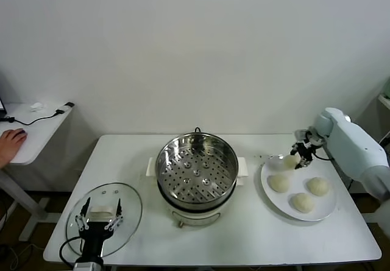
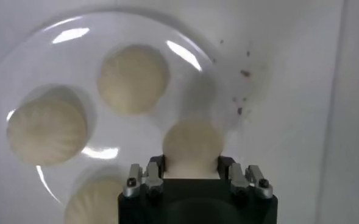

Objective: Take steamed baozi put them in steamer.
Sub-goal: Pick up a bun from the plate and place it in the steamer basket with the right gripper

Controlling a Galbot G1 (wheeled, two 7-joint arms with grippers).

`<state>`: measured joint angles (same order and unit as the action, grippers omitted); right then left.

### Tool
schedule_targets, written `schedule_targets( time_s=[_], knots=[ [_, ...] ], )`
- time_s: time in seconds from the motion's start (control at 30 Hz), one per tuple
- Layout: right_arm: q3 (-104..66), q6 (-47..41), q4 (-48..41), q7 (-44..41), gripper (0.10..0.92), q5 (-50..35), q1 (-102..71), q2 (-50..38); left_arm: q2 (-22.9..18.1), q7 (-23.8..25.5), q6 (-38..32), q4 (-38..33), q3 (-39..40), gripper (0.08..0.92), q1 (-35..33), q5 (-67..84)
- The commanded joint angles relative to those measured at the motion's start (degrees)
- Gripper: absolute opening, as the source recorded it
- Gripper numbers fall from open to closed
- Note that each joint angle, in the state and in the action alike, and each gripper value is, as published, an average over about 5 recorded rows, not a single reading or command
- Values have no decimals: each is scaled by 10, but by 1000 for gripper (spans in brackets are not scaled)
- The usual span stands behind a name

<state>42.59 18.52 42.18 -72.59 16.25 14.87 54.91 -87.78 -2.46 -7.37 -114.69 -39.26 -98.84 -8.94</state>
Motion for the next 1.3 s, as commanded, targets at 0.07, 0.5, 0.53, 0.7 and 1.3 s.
schedule_targets(
  time_s=[0.07, 0.5, 0.53, 0.7, 1.3],
  knots=[
    [164, 58, 124, -28, 581, -91, 180, 11, -1, -1, -1, 0, 1, 823, -3, -3],
    [200, 153, 299, -20, 581, -28, 220, 134, -6, 0, -2, -5, 7, 823, -19, -14],
    [196, 158, 306, -19, 582, -15, 211, 142, -6, -1, -2, -6, 7, 823, -21, -14],
    [166, 186, 316, -9, 585, 70, 143, 183, -8, -1, -1, -8, 9, 823, -25, -14],
    [143, 206, 202, 9, 585, 174, 8, 233, -5, -12, 3, -4, 8, 823, -24, 12]
  ],
)
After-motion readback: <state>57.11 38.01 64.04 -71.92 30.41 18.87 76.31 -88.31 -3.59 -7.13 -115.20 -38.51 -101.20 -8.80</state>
